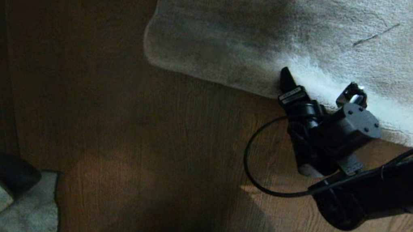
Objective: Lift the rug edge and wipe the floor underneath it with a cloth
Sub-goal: Lift up the carpet
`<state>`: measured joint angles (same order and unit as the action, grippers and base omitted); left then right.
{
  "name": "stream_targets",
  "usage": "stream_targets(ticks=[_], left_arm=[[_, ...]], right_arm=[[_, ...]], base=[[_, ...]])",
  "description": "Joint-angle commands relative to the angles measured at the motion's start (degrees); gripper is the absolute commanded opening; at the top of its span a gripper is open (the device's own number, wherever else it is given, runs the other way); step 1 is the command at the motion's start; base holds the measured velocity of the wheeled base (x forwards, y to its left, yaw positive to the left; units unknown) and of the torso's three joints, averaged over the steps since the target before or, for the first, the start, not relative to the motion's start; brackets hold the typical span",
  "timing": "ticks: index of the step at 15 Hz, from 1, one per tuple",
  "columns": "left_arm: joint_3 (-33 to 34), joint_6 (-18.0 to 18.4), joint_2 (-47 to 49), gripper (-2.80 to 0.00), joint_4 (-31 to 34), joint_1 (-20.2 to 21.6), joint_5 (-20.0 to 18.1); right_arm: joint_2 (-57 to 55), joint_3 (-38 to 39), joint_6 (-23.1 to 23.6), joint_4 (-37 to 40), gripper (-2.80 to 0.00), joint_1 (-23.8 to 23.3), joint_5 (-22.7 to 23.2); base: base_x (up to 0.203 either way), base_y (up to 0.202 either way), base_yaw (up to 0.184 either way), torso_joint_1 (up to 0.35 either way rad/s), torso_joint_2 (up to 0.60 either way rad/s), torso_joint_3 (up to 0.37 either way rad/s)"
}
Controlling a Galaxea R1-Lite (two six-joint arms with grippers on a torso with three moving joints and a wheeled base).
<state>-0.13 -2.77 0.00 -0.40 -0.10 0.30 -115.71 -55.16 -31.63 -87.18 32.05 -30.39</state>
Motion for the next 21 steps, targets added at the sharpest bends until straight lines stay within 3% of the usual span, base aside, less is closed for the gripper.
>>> stream_targets(ticks=[1,2,6,13,21], left_arm=[[0.04,-0.05,0.0,-2.8,0.05,0.01,0.05],[0.05,-0.05,0.0,-2.8,-0.04,0.01,0.05],[-0.03,-0.05,0.0,-2.8,0.05,0.01,0.05],[0.05,-0.05,0.0,-2.8,0.05,0.01,0.05],[0.05,-0.05,0.0,-2.8,0.05,0.01,0.05]], right_arm=[[2.78,-1.86,1.62,-2.78,0.0,1.25,0.19],[3.51,-2.13,3.04,-2.78,0.0,1.73,0.36],[6.23,-2.41,9.22,-2.78,0.0,2.49,9.12],[11.53,-0.7,14.39,-2.78,0.0,2.75,17.31],[16.99,8.49,18.78,-2.78,0.0,2.77,18.97]], base=[[0.0,0.0,0.0,0.0,0.0,0.0],[0.0,0.0,0.0,0.0,0.0,0.0],[0.0,0.0,0.0,0.0,0.0,0.0],[0.0,0.0,0.0,0.0,0.0,0.0],[0.0,0.0,0.0,0.0,0.0,0.0]])
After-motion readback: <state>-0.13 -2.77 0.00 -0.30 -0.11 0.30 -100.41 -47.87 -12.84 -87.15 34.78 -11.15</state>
